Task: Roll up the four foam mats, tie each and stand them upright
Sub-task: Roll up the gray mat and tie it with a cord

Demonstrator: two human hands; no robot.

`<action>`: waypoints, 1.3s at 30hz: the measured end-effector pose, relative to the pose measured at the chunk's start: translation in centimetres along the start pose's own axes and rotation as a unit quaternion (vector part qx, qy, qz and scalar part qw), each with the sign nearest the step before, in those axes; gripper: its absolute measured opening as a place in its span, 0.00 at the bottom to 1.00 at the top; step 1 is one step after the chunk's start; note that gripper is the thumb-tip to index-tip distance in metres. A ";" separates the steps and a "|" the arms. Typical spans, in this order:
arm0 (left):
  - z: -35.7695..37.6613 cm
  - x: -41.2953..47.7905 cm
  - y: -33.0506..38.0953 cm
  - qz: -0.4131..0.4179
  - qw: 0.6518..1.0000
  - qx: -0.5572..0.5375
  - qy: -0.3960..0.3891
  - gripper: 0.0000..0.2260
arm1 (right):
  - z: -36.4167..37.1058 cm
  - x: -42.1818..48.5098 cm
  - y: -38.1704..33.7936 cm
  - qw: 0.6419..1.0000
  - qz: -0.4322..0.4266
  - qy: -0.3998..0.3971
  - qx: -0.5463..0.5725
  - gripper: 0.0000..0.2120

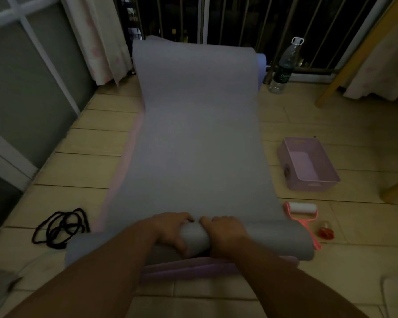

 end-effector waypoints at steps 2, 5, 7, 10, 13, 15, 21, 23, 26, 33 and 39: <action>0.6 -0.3 0.5 -0.016 0.994 0.093 0.058 0.46 | -0.1 0.3 0.1 0.999 0.031 -0.018 0.025 0.32; 1.7 -0.3 1.6 -0.032 0.986 0.128 0.107 0.40 | -0.2 0.7 0.4 0.995 0.042 -0.079 0.036 0.35; 2.1 -0.2 1.7 -0.036 0.991 0.098 0.079 0.35 | 0.2 0.9 0.7 0.991 0.042 -0.115 0.057 0.41; 2.0 0.0 1.3 -0.028 0.996 0.072 0.037 0.30 | 0.7 0.7 0.8 0.989 0.032 -0.108 0.100 0.47; 2.2 0.2 0.7 -0.029 0.998 0.044 0.026 0.30 | 1.2 0.3 0.8 0.998 0.012 -0.039 0.041 0.49; 2.1 0.3 0.6 -0.023 0.999 0.045 0.021 0.33 | 1.5 0.1 1.1 0.999 0.021 -0.020 0.039 0.43; 2.6 0.6 1.8 -0.016 0.993 0.098 0.068 0.37 | 1.8 0.0 1.9 0.991 0.061 -0.053 0.108 0.24; 3.0 0.8 2.1 -0.036 0.987 0.129 0.086 0.37 | 1.7 0.3 1.9 0.991 0.061 -0.062 0.103 0.24; 3.0 1.0 1.7 -0.066 0.990 0.096 0.077 0.33 | 1.7 0.6 1.8 0.992 0.051 -0.047 0.104 0.27; -0.9 1.2 0.2 -0.052 0.997 0.007 0.049 0.31 | -0.8 0.5 0.9 0.993 -0.028 0.101 0.054 0.38; -1.3 1.1 1.4 0.000 0.999 -0.031 -0.018 0.29 | -1.6 1.1 0.7 0.991 0.013 -0.110 0.077 0.37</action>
Point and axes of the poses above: each hand's wrist, its own x-axis towards the middle knuckle, its own z-axis out of the palm, y = z × x, the point moved 3 cm from there along x, towards the middle knuckle, and after that the axes turned 11 degrees about x, right-handed, at the moved point
